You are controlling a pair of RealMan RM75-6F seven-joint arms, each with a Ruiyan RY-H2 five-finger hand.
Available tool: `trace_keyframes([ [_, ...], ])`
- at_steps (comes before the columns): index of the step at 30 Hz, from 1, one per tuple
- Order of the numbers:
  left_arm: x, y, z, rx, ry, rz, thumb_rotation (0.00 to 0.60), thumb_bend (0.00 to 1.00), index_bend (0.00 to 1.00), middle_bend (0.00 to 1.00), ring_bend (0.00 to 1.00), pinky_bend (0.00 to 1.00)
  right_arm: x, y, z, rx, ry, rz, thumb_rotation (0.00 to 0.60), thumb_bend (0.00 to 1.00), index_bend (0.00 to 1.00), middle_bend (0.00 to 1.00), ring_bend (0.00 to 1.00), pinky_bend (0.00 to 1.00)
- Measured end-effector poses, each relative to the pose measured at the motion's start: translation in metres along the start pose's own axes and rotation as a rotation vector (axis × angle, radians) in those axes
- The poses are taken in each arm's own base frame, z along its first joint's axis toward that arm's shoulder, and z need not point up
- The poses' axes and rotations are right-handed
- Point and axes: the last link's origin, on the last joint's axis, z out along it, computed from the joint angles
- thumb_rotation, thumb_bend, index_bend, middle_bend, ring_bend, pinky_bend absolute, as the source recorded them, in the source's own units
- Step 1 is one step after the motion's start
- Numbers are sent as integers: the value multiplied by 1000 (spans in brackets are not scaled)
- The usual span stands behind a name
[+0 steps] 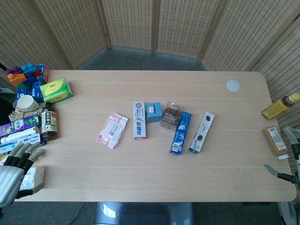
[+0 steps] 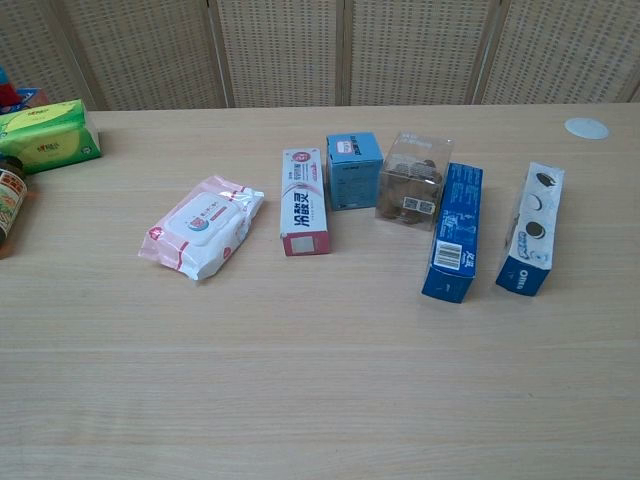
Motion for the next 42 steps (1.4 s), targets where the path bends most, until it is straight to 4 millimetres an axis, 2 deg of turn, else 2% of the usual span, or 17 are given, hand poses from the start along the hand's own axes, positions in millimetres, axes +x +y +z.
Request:
trace_keyframes([
  [6,-3,-1,2,2,-7,13,600,0,192,0,0,0,1,2,0,-4,0,1,600,0,0,0,0,0],
  [11,-11,-3,18,-8,-46,44,600,0,148,0,0,0,0,1,1,-5,-4,2,600,0,0,0,0,0],
  [18,-15,10,85,-184,-51,185,600,0,57,0,0,0,3,0,-2,3,4,11,600,0,0,0,0,0],
  [20,-18,13,106,-245,-47,275,600,0,4,0,0,0,4,1,-2,-1,7,13,600,0,0,0,0,0],
  [28,-35,12,173,-467,-9,695,600,0,0,0,0,0,5,1,-1,4,11,16,600,0,0,0,0,0],
  [37,-63,3,227,-728,-52,1031,600,0,0,0,0,0,6,1,1,1,15,22,600,0,0,0,0,0],
  [42,-89,14,250,-827,-86,1113,600,0,0,0,0,0,7,2,1,1,16,30,600,0,0,0,0,0],
])
